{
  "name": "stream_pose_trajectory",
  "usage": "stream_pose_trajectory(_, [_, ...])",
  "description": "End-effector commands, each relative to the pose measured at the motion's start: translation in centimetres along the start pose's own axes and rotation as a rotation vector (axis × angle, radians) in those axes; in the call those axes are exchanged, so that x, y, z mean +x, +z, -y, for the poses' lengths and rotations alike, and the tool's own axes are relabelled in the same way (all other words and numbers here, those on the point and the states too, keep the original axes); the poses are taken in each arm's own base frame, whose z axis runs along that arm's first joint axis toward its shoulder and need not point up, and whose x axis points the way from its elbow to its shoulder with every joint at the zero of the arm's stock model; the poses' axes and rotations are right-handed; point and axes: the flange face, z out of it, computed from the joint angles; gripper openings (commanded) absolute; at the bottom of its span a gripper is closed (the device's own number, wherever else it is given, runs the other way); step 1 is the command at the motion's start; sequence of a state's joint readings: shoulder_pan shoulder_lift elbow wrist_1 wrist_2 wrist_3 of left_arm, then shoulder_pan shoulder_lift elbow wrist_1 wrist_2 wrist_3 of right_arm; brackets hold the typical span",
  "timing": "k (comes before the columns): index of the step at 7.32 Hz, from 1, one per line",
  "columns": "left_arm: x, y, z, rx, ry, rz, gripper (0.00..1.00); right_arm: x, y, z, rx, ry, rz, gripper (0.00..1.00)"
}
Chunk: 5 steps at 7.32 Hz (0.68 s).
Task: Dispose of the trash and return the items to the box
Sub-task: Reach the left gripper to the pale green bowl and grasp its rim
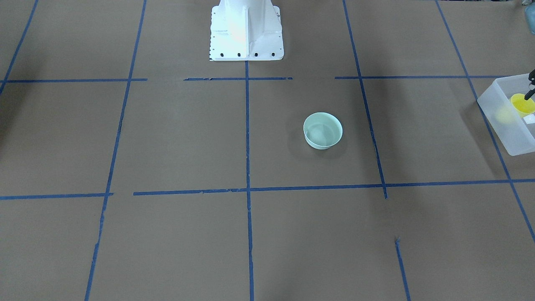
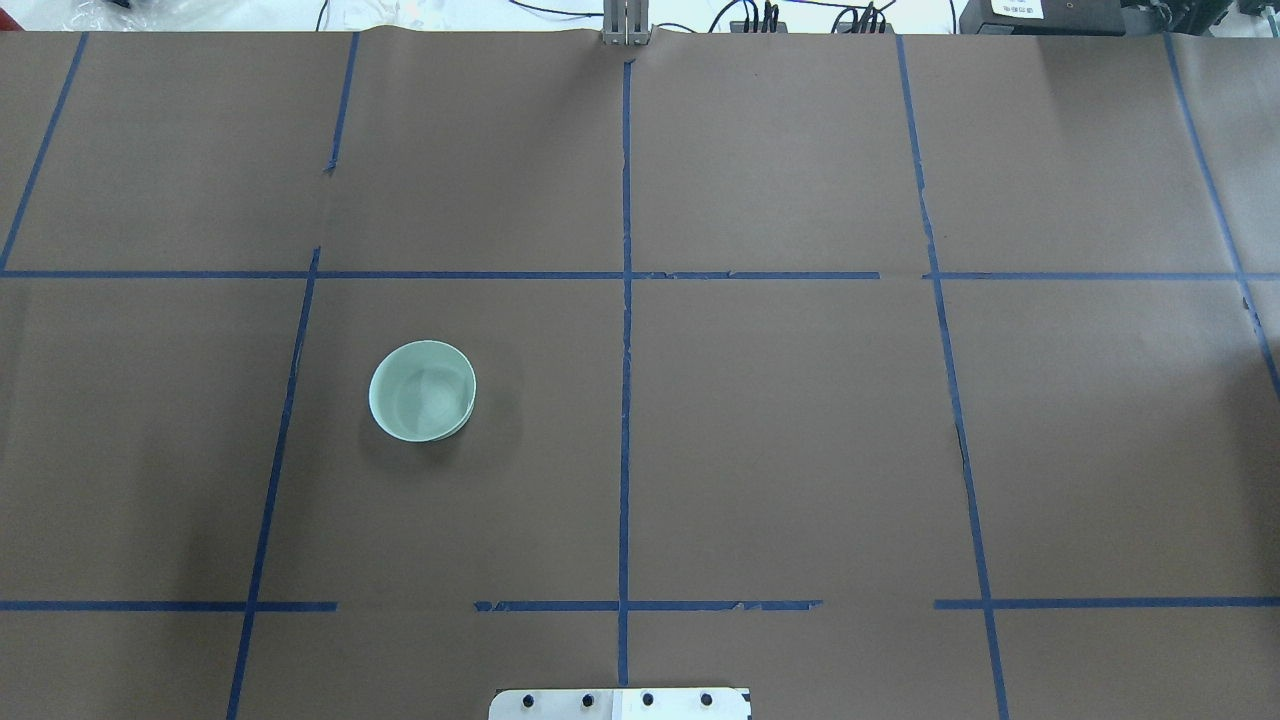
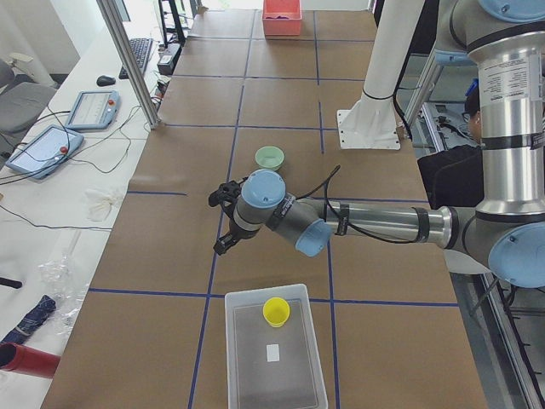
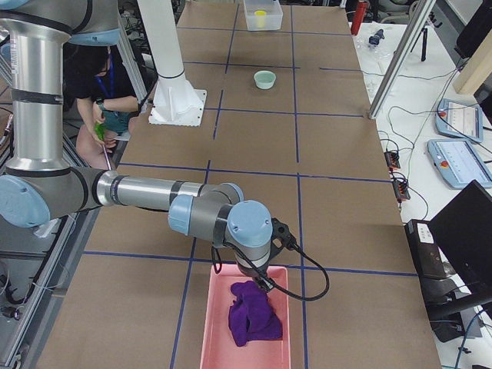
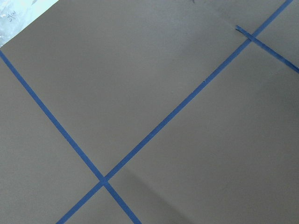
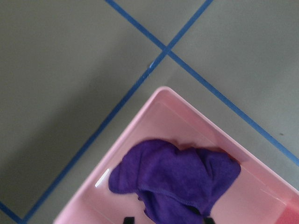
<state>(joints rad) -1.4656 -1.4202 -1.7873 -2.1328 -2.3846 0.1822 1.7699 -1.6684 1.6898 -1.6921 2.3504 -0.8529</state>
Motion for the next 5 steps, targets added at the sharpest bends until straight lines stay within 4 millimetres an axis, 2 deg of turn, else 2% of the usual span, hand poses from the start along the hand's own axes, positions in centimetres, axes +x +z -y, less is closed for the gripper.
stream_pose_trajectory(1, [5.2, 0.4, 4.3, 0.016, -0.150, -0.046, 1.00, -6.1, -1.5, 7.3, 0.058, 0.155, 0.014, 1.00])
stream_pose_trajectory(2, [9.1, 1.7, 7.2, 0.019, -0.220, -0.036, 1.00, -7.7, -1.5, 8.9, 0.061, 0.146, 0.018, 1.00])
stream_pose_trajectory(4, [15.3, 5.1, 13.3, 0.031, -0.317, -0.087, 1.00, -8.4, -0.6, 9.7, 0.048, 0.124, 0.032, 1.00])
stream_pose_trajectory(5, [18.9, 8.1, 15.1, 0.021, -0.322, -0.088, 1.00, -8.5, -0.7, 9.9, 0.060, 0.110, 0.029, 1.00])
